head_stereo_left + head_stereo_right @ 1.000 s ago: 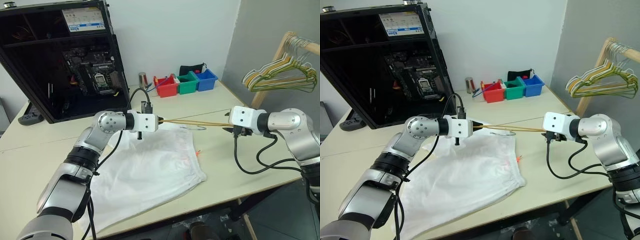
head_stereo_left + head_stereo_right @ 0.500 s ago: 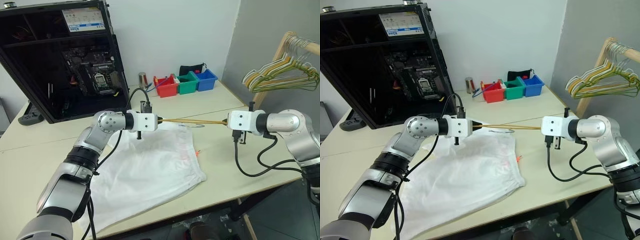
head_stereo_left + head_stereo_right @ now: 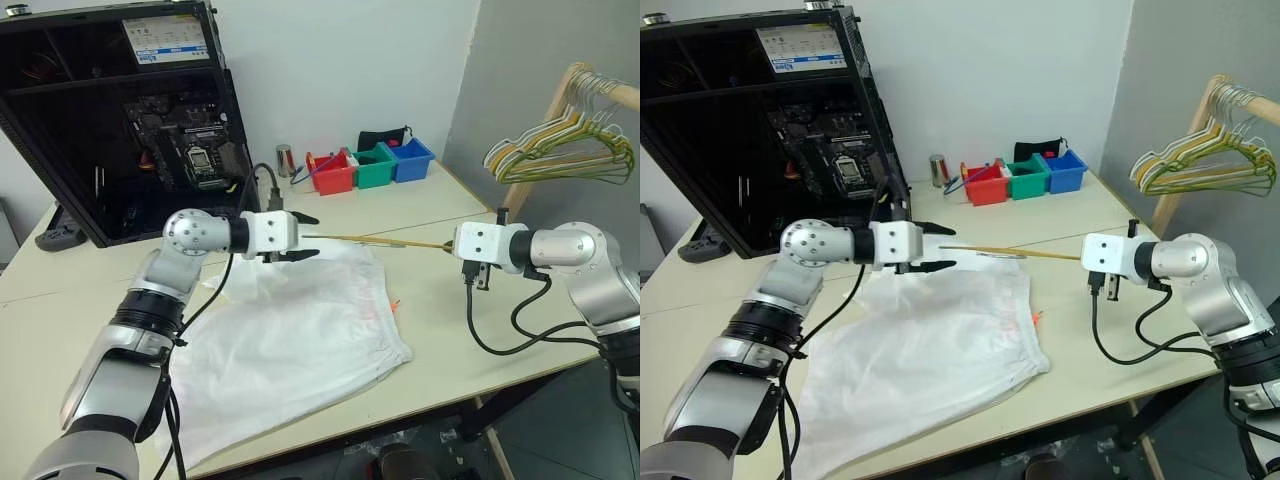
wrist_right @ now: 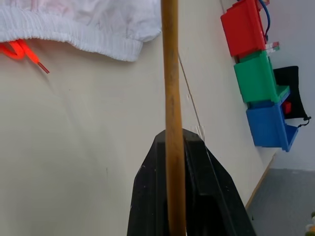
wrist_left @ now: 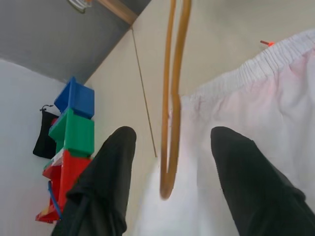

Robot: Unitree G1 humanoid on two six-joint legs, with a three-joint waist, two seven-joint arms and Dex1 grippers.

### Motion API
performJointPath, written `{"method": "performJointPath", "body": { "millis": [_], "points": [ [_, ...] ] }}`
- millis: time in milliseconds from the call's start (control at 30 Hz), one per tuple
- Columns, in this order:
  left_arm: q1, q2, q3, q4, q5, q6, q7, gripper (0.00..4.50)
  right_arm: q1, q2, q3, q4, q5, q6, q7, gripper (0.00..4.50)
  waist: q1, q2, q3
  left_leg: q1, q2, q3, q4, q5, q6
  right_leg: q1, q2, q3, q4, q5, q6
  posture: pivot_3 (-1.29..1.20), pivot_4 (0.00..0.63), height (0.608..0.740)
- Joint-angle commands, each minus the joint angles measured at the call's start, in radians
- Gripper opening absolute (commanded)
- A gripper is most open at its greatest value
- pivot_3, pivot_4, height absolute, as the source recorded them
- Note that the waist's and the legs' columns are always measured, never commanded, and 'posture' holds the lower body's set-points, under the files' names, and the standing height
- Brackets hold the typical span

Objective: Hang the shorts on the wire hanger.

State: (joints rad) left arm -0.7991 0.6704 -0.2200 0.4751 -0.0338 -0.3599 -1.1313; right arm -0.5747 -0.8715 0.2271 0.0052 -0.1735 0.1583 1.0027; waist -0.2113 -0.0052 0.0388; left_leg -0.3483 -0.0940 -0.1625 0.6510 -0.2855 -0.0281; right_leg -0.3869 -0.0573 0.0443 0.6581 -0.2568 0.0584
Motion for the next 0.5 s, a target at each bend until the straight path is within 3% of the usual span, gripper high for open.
{"method": "performJointPath", "body": {
  "millis": [33, 167, 367, 433, 500],
  "points": [
    [0.003, 0.033, 0.068, -0.083, -0.116, 0.091, -0.087, 3.60, 0.006, 0.009, -0.062, 0.010, 0.059, 0.099, 0.015, 0.00, 0.002, 0.000, 0.000, 0.000, 0.000, 0.000, 0.000, 0.000, 0.000, 0.000, 0.000, 0.000, 0.000, 0.000, 0.000, -0.20, 0.000, 0.740],
    [0.012, 0.068, 0.122, -0.150, -0.210, 0.262, -0.135, 4.46, 0.027, -0.010, -0.100, 0.083, 0.136, 0.239, 0.065, 0.00, 0.010, 0.000, 0.000, -0.001, 0.000, 0.000, 0.004, 0.000, 0.000, 0.000, 0.000, 0.000, 0.001, 0.000, 0.000, -0.18, 0.000, 0.740],
    [0.077, 0.071, 0.189, -0.276, -0.286, 0.450, -0.082, 4.49, 0.079, -0.110, -0.153, 0.116, 0.309, 0.546, 0.256, 0.00, 0.021, 0.000, 0.000, -0.001, 0.000, 0.000, 0.009, -0.002, 0.002, 0.001, 0.000, 0.000, 0.003, 0.000, 0.000, -0.17, 0.000, 0.740],
    [0.137, 0.060, 0.204, -0.355, -0.296, 0.474, -0.045, 4.49, 0.118, -0.164, -0.170, 0.094, 0.393, 0.680, 0.334, 0.00, 0.025, 0.000, 0.000, -0.001, 0.000, -0.001, 0.010, -0.002, 0.003, 0.002, 0.000, 0.000, 0.003, 0.000, 0.000, -0.17, 0.000, 0.740],
    [0.307, 0.036, 0.221, -0.531, -0.341, 0.545, 0.021, 4.49, 0.247, -0.283, -0.199, 0.046, 0.541, 0.874, 0.486, 0.00, 0.035, 0.002, -0.001, -0.001, 0.000, -0.001, 0.010, -0.002, 0.003, 0.002, 0.000, 0.000, 0.003, 0.000, 0.000, -0.16, 0.000, 0.740]
  ]
}}
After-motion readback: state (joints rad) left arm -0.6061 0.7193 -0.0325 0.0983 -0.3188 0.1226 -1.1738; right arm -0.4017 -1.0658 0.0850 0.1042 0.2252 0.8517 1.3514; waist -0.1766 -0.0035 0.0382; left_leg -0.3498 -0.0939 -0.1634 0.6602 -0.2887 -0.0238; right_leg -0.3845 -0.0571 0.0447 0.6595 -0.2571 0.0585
